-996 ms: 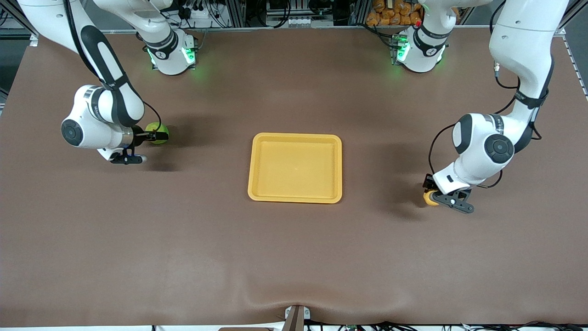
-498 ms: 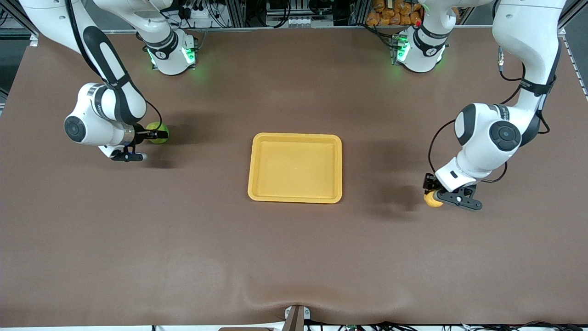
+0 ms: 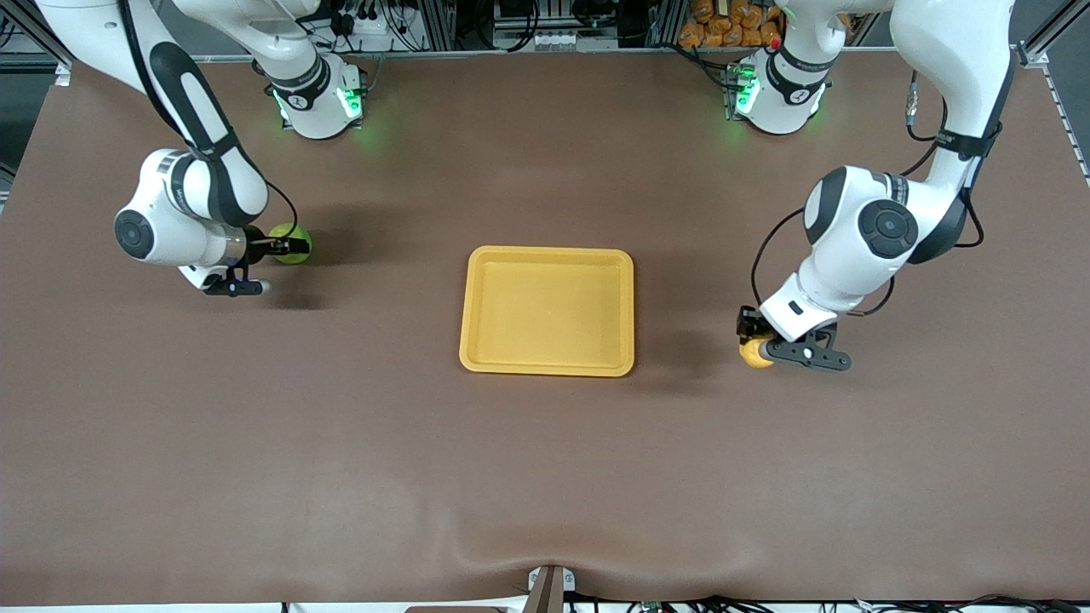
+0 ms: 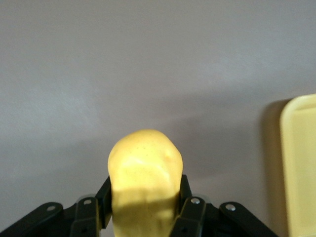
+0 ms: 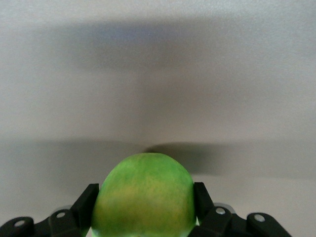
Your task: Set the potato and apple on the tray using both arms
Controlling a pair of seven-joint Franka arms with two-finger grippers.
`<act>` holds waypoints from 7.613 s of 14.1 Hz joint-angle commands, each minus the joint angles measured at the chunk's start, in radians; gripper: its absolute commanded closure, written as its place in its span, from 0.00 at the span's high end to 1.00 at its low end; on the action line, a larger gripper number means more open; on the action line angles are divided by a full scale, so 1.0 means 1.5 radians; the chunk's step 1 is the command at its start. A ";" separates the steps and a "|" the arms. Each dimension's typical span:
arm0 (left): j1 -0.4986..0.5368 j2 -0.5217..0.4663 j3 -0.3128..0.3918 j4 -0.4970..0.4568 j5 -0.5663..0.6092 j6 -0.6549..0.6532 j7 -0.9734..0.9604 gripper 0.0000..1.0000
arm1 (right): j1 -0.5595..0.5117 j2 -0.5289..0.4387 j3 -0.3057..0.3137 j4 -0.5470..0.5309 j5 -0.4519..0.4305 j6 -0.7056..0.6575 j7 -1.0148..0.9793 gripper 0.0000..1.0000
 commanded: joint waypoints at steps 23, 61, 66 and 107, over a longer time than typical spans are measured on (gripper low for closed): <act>-0.413 0.305 0.024 0.324 0.393 -0.172 -0.682 0.00 | 0.185 -0.047 0.014 0.258 0.039 -0.295 0.333 0.00; -0.422 0.244 0.103 0.326 0.340 -0.268 -0.552 1.00 | 0.457 0.129 0.014 0.337 0.178 -0.001 0.722 0.00; -0.350 0.156 0.102 0.260 0.283 -0.285 -0.418 1.00 | 0.466 0.182 0.014 0.373 0.180 0.038 0.748 0.00; -0.089 -0.185 0.169 0.144 0.034 -0.466 0.040 1.00 | 0.224 0.157 -0.019 0.733 0.097 -0.552 0.719 1.00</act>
